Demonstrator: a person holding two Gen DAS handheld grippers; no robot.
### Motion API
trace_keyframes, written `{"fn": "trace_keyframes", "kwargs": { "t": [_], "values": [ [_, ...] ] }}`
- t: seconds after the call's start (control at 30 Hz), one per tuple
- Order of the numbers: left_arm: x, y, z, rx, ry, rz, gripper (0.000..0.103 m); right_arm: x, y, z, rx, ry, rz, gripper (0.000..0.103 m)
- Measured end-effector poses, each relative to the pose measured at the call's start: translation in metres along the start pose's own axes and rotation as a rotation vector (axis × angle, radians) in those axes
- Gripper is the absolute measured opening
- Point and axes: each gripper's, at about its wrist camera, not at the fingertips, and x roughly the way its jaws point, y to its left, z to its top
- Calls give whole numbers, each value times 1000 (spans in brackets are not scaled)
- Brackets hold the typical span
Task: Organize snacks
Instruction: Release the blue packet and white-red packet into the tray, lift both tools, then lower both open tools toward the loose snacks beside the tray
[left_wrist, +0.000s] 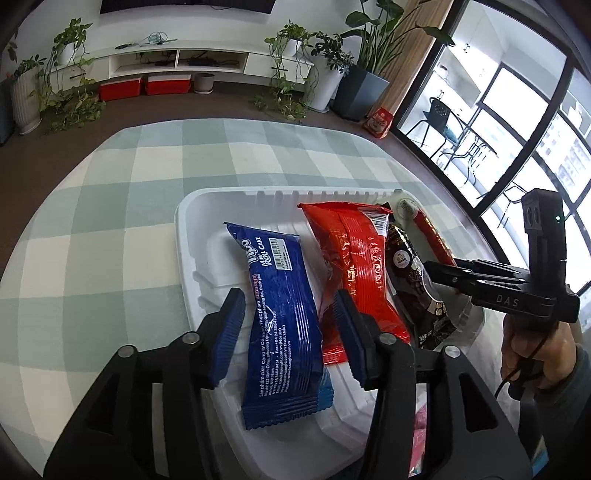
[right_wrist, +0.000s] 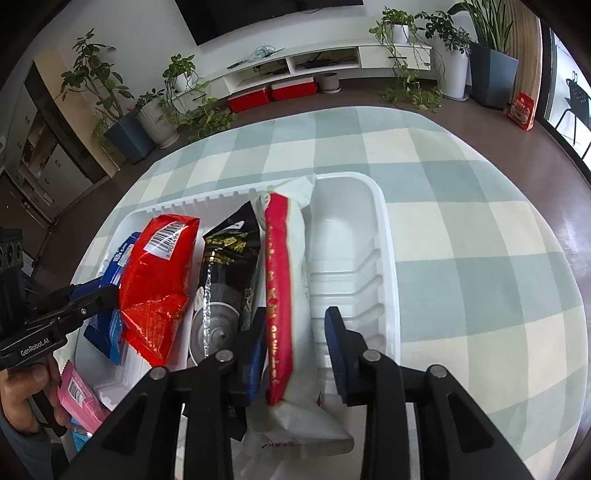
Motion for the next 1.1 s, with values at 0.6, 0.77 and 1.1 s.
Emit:
{"fn": "trace_keyframes", "kwargs": {
  "t": [0.6, 0.77, 1.1],
  "values": [
    [-113, -27, -26, -7, -265, 69, 103, -110, 6, -10, -6, -311, -26, 98],
    [-150, -43, -53, 21, -337, 154, 103, -159, 7, -27, -13, -458, -27, 103],
    [-227, -80, -128, 60, -530, 103, 103, -221, 6, -97, -4, -617, 118, 103]
  ]
}}
